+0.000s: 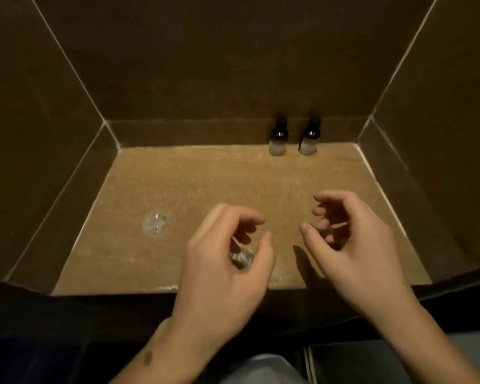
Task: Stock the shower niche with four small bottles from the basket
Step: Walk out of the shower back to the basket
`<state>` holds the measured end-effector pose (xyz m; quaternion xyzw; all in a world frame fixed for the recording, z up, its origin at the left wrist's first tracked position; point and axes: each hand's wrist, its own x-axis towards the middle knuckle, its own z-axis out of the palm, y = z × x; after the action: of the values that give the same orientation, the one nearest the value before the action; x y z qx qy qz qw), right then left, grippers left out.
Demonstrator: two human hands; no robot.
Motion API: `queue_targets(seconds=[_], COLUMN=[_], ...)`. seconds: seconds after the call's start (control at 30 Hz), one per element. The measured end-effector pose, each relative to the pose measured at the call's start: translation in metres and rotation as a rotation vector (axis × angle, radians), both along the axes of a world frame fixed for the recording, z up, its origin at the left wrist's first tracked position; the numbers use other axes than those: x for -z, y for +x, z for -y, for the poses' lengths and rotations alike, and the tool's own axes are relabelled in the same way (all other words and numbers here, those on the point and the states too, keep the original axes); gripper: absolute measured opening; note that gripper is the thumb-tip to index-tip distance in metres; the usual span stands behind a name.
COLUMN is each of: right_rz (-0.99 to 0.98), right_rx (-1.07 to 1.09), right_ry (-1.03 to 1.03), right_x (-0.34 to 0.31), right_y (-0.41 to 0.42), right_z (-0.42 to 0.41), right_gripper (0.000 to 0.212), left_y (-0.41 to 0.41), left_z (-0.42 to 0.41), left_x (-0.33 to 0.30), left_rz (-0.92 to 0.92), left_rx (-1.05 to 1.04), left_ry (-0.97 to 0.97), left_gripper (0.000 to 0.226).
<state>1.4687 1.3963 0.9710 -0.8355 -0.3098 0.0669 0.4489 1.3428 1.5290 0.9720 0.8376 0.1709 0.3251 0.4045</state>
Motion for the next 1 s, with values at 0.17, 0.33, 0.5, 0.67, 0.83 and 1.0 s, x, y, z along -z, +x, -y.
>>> queue_targets(seconds=[0.17, 0.33, 0.5, 0.67, 0.83, 1.0], right_rz=[0.153, 0.004, -0.156, -0.566, -1.049, -1.184], right_rx=[-0.081, -0.222, -0.318, -0.293, 0.065, 0.305], right_ry=[0.045, -0.257, -0.783, -1.048, -0.882, -0.660], right_x=[0.032, 0.089, 0.204, 0.300, 0.338, 0.352], right_y=[-0.060, -0.076, -0.058, -0.040, -0.048, -0.070], right_z=[0.037, 0.057, 0.069, 0.095, 0.135, 0.169], right_gripper=[0.007, 0.015, 0.010, 0.016, 0.025, 0.030], left_y=[-0.055, -0.086, -0.098, -0.108, -0.135, -0.132], left_z=[0.019, 0.020, 0.001, -0.021, -0.022, 0.006], left_x=[0.040, 0.099, 0.185, 0.281, 0.345, 0.350], left_rz=[0.051, -0.206, -0.720, -1.199, -1.456, -1.378], left_rx=[0.051, 0.237, 0.298, 0.309, -0.010, -0.053], left_ry=[0.123, 0.285, 0.336, 0.053, -0.596, -0.722], left_gripper=[0.008, 0.008, 0.018, 0.013, 0.025, 0.018])
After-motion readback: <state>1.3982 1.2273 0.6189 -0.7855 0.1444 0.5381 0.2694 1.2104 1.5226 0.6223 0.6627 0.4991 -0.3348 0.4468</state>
